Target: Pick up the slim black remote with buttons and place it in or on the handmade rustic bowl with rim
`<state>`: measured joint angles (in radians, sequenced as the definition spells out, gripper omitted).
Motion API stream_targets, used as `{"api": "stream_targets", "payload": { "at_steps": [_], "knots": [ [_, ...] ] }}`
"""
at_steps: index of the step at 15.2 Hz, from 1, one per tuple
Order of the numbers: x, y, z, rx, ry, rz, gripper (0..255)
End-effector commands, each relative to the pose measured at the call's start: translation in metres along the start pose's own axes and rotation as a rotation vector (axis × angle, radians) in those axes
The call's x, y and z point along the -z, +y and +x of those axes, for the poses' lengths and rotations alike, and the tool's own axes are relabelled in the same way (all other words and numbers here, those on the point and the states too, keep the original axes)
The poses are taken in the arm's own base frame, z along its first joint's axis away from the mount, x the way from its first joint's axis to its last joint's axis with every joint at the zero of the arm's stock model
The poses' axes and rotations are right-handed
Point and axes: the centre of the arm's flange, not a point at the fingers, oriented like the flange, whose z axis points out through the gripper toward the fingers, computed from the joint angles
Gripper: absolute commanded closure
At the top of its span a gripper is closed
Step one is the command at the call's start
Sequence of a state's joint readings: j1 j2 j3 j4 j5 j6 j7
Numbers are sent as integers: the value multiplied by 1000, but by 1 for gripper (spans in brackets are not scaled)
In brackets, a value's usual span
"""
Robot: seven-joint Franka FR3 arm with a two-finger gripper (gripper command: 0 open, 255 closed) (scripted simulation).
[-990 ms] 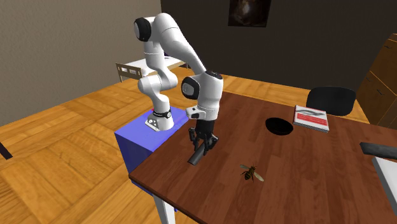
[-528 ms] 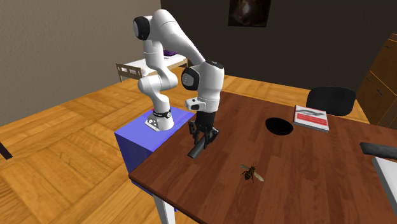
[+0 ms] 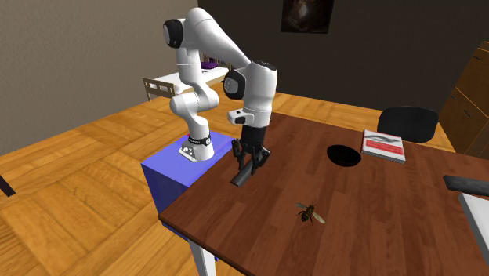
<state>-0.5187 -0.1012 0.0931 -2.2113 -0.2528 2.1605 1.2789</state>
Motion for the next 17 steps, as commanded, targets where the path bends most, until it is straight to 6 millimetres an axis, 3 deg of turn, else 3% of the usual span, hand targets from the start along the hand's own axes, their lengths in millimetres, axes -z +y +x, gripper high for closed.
{"api": "stream_targets", "payload": {
  "at_steps": [1,17],
  "knots": [
    [6,-7,-10,0,0,0,255],
    [42,-133,-176,0,0,0,255]
  ]
}}
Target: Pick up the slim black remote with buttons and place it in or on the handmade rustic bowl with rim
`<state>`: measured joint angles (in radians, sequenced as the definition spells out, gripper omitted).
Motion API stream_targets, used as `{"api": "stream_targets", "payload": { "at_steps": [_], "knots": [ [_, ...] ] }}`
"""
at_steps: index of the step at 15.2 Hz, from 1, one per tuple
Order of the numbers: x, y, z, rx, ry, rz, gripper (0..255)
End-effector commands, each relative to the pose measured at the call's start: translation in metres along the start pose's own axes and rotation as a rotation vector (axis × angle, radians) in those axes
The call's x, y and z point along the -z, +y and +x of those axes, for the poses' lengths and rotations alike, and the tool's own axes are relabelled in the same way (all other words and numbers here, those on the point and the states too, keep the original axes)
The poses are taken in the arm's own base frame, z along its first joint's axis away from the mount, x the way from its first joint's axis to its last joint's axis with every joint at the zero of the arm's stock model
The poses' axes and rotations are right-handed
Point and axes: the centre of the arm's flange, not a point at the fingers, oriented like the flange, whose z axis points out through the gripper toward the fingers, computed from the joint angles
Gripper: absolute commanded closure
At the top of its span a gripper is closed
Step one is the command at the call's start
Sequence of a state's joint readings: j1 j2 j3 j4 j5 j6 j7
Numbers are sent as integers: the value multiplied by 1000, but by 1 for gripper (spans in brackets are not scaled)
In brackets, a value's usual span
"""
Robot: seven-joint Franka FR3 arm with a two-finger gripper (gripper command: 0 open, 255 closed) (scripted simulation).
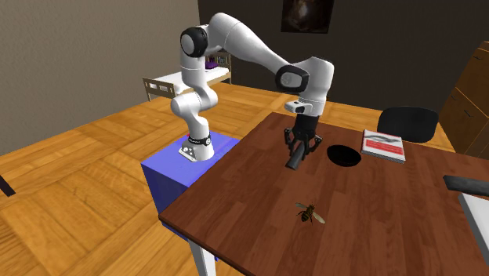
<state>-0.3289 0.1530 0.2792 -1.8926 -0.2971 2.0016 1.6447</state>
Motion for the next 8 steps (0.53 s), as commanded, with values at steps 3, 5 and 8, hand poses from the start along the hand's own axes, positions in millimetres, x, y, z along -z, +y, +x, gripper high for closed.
{"api": "stream_targets", "payload": {
  "at_steps": [3,5,8],
  "knots": [
    [10,-32,-42,-2,0,0,255],
    [14,-48,-63,-2,0,0,255],
    [21,-71,-94,-2,0,0,255]
  ]
}}
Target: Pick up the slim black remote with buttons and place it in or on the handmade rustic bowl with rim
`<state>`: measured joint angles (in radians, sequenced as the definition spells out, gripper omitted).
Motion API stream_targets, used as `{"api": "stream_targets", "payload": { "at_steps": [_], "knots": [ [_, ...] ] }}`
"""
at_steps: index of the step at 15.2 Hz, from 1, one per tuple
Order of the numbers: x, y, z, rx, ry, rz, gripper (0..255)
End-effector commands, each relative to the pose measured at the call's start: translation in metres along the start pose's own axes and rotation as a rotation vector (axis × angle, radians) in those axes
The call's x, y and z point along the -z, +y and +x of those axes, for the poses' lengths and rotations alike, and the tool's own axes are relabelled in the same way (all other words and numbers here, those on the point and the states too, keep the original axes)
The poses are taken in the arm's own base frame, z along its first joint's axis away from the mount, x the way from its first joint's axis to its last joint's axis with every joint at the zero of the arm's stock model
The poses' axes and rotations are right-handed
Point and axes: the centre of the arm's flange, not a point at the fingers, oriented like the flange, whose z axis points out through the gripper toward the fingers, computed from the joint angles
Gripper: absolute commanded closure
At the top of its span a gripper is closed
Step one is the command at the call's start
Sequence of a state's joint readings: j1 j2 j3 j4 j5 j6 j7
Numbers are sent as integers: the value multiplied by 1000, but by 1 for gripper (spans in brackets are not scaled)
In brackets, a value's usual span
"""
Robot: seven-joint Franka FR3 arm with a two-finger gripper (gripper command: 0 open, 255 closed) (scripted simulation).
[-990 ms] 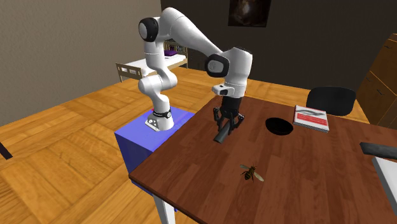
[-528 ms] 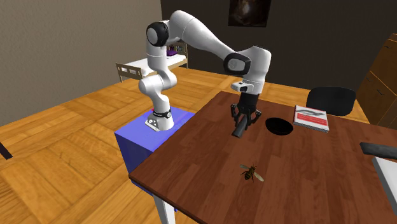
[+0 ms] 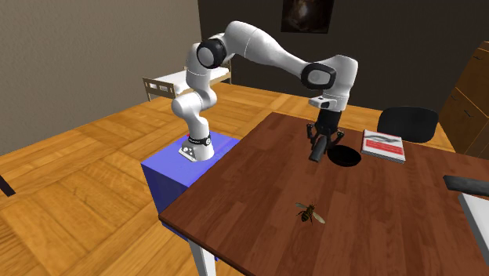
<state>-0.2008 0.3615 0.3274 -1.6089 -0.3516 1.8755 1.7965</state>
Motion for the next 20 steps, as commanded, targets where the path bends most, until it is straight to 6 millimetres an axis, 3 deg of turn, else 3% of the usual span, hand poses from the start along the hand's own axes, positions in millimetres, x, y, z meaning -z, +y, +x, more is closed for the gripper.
{"api": "stream_targets", "payload": {
  "at_steps": [1,10,20],
  "knots": [
    [4,-18,-21,-2,0,0,255],
    [25,-93,-119,-2,0,0,255],
    [-26,-94,-131,-2,0,0,255]
  ]
}}
